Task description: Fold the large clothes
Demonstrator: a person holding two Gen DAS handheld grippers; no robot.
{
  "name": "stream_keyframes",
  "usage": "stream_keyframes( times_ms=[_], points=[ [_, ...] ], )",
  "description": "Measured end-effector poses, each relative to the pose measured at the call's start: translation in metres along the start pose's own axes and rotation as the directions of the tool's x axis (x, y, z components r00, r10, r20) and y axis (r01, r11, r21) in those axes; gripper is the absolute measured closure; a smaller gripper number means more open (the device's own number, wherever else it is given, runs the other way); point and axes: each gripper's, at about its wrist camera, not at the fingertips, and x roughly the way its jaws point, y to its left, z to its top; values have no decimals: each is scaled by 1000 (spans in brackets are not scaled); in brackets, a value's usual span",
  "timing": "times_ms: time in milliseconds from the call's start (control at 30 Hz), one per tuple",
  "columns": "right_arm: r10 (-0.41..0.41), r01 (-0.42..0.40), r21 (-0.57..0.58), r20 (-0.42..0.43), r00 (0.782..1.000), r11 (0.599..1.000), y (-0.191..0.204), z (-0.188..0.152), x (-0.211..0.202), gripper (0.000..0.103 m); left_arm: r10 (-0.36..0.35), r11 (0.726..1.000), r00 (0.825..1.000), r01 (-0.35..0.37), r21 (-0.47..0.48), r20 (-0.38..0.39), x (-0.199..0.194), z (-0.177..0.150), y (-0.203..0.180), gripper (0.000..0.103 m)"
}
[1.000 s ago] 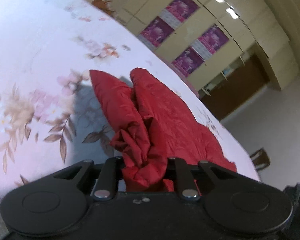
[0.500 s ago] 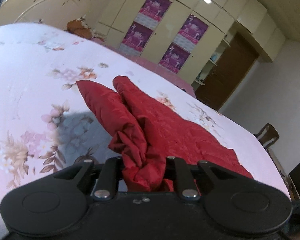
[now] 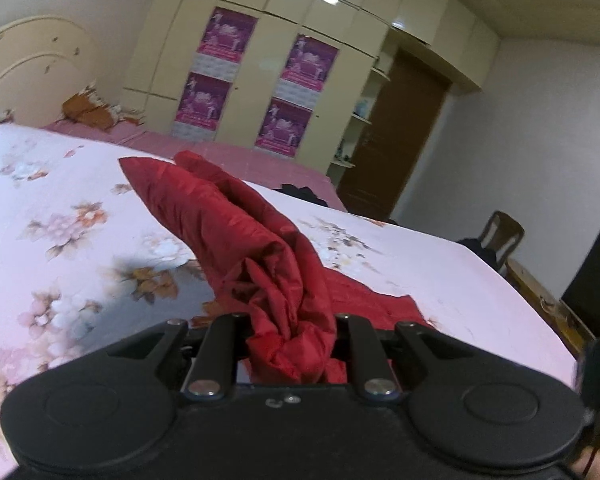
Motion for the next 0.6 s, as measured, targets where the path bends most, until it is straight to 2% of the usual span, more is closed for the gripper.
stream_keyframes(
  times_ms=[67,133,233,333,500,600],
  points=[
    [-19,18,34,39,999,999,-26,12,-18,103,-3,1000,1000,2,28,11,2,1,-17,87],
    [-17,15,79,34,999,997,-49,21,-24,103,-12,999,1000,12,44,16,7,0,-36,87],
    [-48,47,85,15,999,995,-71,30,-24,103,-40,996,999,40,80,6,18,1,-68,87],
    [-19,18,99,10,1000,995,-91,34,-28,103,-61,991,998,63,118,-18,33,-3,-96,87],
    [18,-18,115,3,1000,993,-120,46,-36,103,-82,977,991,101,189,-109,75,-15,-147,87],
    [22,-22,136,-1,1000,991,-141,53,-42,103,-84,964,973,134,229,-216,108,-29,-171,82]
  ],
)
